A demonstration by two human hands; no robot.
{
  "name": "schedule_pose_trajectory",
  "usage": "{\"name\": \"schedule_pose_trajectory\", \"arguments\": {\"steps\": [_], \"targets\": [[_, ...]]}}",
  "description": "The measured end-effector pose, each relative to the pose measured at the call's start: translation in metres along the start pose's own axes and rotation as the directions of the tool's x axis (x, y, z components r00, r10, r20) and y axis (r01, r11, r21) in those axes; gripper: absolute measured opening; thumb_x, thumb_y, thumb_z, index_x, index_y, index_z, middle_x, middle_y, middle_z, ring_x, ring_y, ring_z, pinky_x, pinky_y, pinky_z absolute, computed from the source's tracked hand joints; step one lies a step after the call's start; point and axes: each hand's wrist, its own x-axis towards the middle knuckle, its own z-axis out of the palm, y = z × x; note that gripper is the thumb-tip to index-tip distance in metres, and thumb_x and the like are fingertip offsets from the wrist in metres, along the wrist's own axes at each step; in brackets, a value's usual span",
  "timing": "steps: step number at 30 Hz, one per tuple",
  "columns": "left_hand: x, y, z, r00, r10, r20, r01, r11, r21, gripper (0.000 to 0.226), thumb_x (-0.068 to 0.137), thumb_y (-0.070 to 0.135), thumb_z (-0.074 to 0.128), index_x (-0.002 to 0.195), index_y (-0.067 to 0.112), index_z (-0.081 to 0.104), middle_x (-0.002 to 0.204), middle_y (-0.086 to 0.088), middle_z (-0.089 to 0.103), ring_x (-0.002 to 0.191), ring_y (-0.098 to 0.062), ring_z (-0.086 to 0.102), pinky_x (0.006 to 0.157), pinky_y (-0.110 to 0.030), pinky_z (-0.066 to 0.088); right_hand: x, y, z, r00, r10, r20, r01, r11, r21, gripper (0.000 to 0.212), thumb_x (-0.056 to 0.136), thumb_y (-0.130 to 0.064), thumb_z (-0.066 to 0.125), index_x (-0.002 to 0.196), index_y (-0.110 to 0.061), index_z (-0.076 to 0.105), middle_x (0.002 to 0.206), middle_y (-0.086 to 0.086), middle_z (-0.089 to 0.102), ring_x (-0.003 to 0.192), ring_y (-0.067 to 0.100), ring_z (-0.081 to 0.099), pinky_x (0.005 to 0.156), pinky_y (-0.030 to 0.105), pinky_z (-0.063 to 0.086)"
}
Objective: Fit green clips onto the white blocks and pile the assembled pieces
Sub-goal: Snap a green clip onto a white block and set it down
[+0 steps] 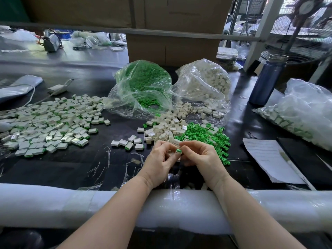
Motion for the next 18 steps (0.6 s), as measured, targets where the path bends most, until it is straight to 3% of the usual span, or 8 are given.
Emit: {"name": "schedule_pose_trajectory", "arguments": {"steps": [6,12,18], "targets": [[0.0011,-0.0027,0.0014,1.0,-0.018,0.006,0.017,0.999,0.034,0.013,0.088,0.016,0.06,0.096,0.006,0.062,0.104,-0.007,0.048,0.079,-0.014,0.05,0.084,-0.025,0.047,-0.0007,-0.0015,-0.0003,0.996,-0.089,-0.016,0.086,0.988,-0.126,0.016,0.079,0.003,0.067,0.072,-0.011,0.066,0.069,0.007,0.063,0.063,0.021,0.056,0.057,0.029,0.05],[0.0029,-0.0041,0.0038,1.0,-0.007,0.004,0.007,0.998,0.059,0.014,0.087,0.014,0.061,0.098,0.005,0.063,0.101,-0.001,0.046,0.079,-0.009,0.047,0.086,-0.022,0.046,0.002,0.0014,0.001,0.992,-0.128,-0.015,0.112,0.914,-0.39,0.022,0.083,-0.004,0.065,0.069,-0.02,0.058,0.067,-0.006,0.058,0.062,0.003,0.05,0.063,0.014,0.044],[0.0022,-0.0056,0.0009,0.989,-0.023,-0.149,0.027,0.999,0.027,0.007,0.087,0.012,0.061,0.094,0.012,0.064,0.088,0.003,0.061,0.079,-0.009,0.056,0.075,-0.013,0.047,0.0013,0.001,-0.0011,0.979,-0.172,-0.107,0.127,0.931,-0.341,0.016,0.084,-0.007,0.065,0.074,-0.018,0.06,0.072,-0.004,0.06,0.063,-0.003,0.052,0.064,0.012,0.045]]}}
